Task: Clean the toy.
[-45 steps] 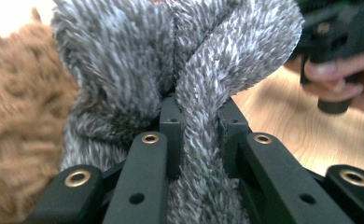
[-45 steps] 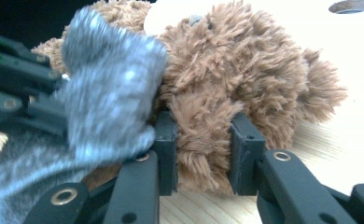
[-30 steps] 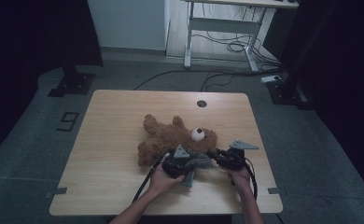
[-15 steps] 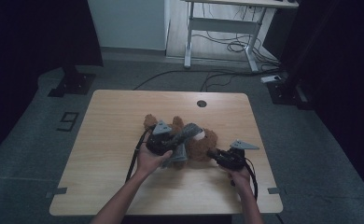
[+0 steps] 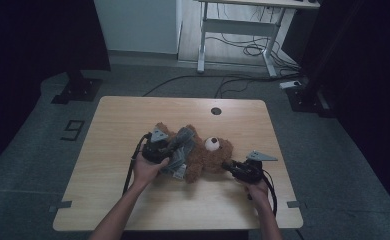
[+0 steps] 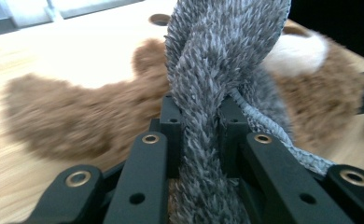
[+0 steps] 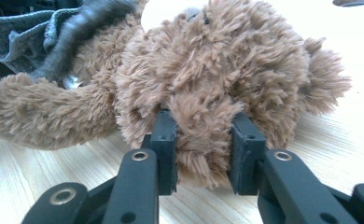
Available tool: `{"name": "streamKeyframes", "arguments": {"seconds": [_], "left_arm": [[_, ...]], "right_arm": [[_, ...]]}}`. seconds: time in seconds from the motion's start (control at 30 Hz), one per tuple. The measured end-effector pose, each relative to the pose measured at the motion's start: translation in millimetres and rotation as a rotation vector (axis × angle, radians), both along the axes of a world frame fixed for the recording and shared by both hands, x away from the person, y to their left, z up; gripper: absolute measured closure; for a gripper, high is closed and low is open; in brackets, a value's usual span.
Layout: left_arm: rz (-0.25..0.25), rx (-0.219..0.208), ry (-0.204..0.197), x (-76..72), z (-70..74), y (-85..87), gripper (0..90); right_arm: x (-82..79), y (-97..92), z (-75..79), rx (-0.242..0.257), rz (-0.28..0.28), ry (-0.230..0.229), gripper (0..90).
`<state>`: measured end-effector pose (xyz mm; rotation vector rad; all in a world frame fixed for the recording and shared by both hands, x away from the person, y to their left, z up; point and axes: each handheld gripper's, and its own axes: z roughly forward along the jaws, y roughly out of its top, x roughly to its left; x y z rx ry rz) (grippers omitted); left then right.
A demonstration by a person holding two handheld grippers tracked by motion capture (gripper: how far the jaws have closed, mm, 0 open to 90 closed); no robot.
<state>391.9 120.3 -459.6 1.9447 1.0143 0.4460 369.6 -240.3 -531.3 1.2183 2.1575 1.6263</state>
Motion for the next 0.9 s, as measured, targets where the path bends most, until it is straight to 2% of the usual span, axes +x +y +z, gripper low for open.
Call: {"name": "streamKeyframes", "arguments": {"seconds": [0.17,0.23,0.4,0.53,0.57,0.63,0.7,0.83,0.9], "left_arm": [[0.054,-0.024,0.033,2.3,-9.2,23.4,76.3],[0.061,-0.034,0.049,2.5,-15.1,29.0,76.4],[0.088,-0.027,0.058,0.4,-25.7,40.9,77.1],[0.119,-0.010,0.055,-0.4,-27.3,53.5,77.8],[0.122,-0.009,0.054,-0.5,-26.2,56.5,77.9],[0.111,-0.037,0.045,-1.2,-21.2,61.0,78.0],[0.102,-0.054,0.026,-3.2,-11.6,60.5,78.1],[0.066,-0.059,-0.045,-8.7,14.6,46.7,78.3],[0.052,-0.045,-0.081,-9.8,27.9,37.9,78.3]], "right_arm": [[-0.4,-0.6,-2.2,0.015,0.002,0.003,68.2],[-0.6,-1.2,-2.8,0.016,0.008,0.008,68.2],[-2.1,-0.7,-2.7,0.004,0.014,0.010,68.2],[-2.6,-0.6,-2.9,0.003,0.015,0.010,68.2],[-2.5,-0.7,-2.9,0.004,0.014,0.011,68.2],[-2.2,-1.0,-3.0,0.005,0.013,0.012,68.2],[-2.0,-1.2,-3.1,0.007,0.011,0.012,68.2],[-1.7,-1.5,-3.2,0.008,0.008,0.012,68.2],[-1.9,-1.6,-3.1,0.005,0.009,0.012,68.2]]}}
